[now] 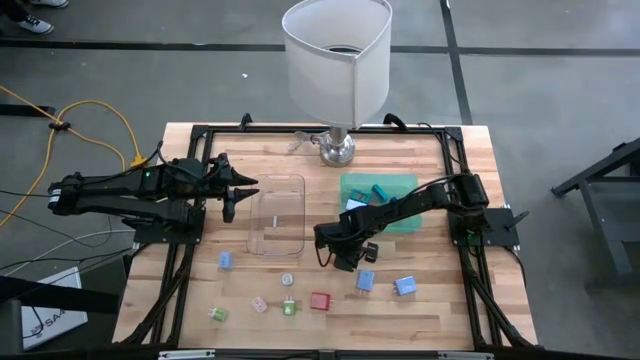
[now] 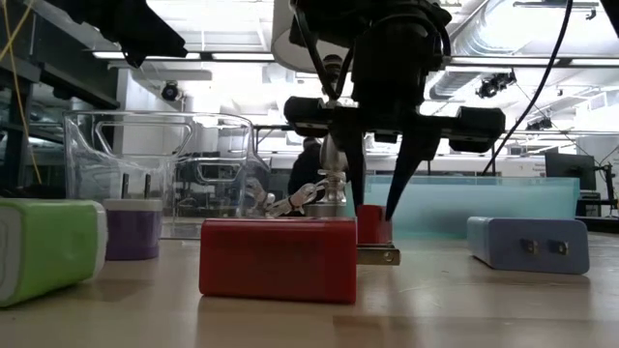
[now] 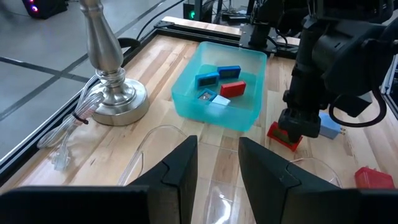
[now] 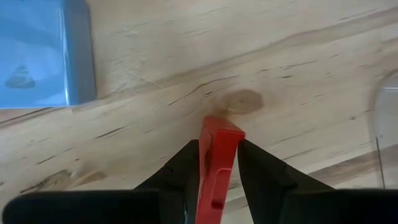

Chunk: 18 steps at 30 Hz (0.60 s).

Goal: Pick & Place Office items
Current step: Put the red timer into the green bin

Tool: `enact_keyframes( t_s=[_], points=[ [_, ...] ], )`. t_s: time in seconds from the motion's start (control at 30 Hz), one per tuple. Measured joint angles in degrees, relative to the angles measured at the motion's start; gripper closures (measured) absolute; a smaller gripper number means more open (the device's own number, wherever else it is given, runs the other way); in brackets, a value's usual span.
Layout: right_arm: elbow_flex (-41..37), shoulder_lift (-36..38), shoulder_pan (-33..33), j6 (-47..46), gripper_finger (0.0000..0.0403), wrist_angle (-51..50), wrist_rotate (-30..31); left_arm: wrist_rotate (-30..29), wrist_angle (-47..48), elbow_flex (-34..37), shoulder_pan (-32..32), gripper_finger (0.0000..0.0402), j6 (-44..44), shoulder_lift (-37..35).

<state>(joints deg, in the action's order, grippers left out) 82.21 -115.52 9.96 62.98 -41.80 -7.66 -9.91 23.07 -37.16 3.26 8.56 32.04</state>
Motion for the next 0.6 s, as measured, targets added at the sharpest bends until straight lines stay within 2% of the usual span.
enact_keyframes(
  t_s=[0.23, 0.6],
  points=[
    [0.0, 0.0, 0.0, -0.1, 0.0312, 0.0, 0.0, 0.0, 0.0, 0.0, 0.0, 0.0291, 0.0, 0.0],
    [0.0, 0.0, 0.0, -0.2, 0.035, 0.0, 0.0, 0.0, 0.0, 0.0, 0.0, 0.0291, 0.0, 0.0]
  ],
)
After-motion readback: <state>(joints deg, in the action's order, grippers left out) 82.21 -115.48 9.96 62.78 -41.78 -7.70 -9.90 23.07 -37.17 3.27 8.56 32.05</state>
